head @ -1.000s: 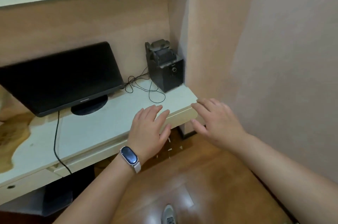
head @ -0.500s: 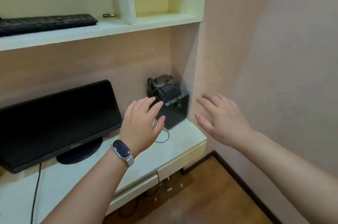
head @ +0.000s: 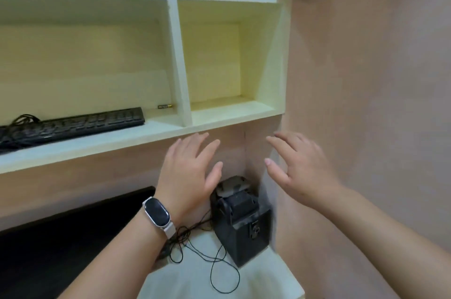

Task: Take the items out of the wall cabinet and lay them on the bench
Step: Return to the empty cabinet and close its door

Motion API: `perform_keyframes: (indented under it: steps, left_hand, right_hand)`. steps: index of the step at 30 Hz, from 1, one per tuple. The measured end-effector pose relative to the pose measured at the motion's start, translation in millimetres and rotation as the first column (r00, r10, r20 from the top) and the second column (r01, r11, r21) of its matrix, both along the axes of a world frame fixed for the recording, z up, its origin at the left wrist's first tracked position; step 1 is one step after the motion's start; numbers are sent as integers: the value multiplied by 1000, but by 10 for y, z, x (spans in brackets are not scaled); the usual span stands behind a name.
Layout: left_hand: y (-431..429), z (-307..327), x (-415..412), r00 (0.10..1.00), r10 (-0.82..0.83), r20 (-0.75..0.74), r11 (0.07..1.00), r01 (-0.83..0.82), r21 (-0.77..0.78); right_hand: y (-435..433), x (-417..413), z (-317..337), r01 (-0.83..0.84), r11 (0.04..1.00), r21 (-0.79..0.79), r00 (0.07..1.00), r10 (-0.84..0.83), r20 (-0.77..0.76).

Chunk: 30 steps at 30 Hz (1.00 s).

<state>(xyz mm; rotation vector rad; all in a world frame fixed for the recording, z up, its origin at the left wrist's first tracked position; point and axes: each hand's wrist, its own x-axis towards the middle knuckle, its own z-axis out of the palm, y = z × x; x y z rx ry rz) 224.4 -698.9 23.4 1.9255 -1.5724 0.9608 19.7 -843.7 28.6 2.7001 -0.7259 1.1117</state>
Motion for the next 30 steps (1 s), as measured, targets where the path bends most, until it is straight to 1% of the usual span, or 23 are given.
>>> perform_keyframes:
  steps: [4,7,10,13,17,19,22,24,26,28,30]
  left_hand:
    - [-422,458,-18,993,4,116,996,6,-86]
    - [-729,761,-20,988,24,151,992,-5,-128]
    - [-979,1039,5,979,61,193,986,-30,-162]
    - [-1164,1282,49,962,111,249,980,-65,-186]
    - [-1313,1580,137,925,177,337,963,-92,-253]
    - [-1347,1740,213,901,213,378,954,-108,-279]
    - [-1334,1930,366,863,272,425,939,-141,-314]
    - [-1309,1985,480,826,303,475,940,-178,-291]
    - [-1270,1998,579,781,320,536,943,-205,-264]
    - [-1241,2009,643,749,328,575,941,-207,-268]
    - [-1236,2019,676,736,333,590,939,-199,-281]
  right_hand:
    - [-425,90,306,-53,998,42,990,47,136]
    - [-754,110,549,-99,992,75,970,80,228]
    - [-1053,105,827,-128,989,75,949,100,300]
    - [-1308,99,1098,-202,977,60,907,164,388]
    - [-1586,138,1381,-381,920,94,787,269,555]
    - [-1687,168,1499,-498,861,104,684,317,657]
    - [-1731,211,1683,-667,740,86,503,362,785]
    - [-1733,238,1786,-723,690,25,413,404,817]
    - [-1728,271,1863,-748,662,-36,352,442,826]
    - [-1724,312,1911,-766,638,-80,303,468,830]
    - [-1702,364,1939,-779,616,-115,280,506,816]
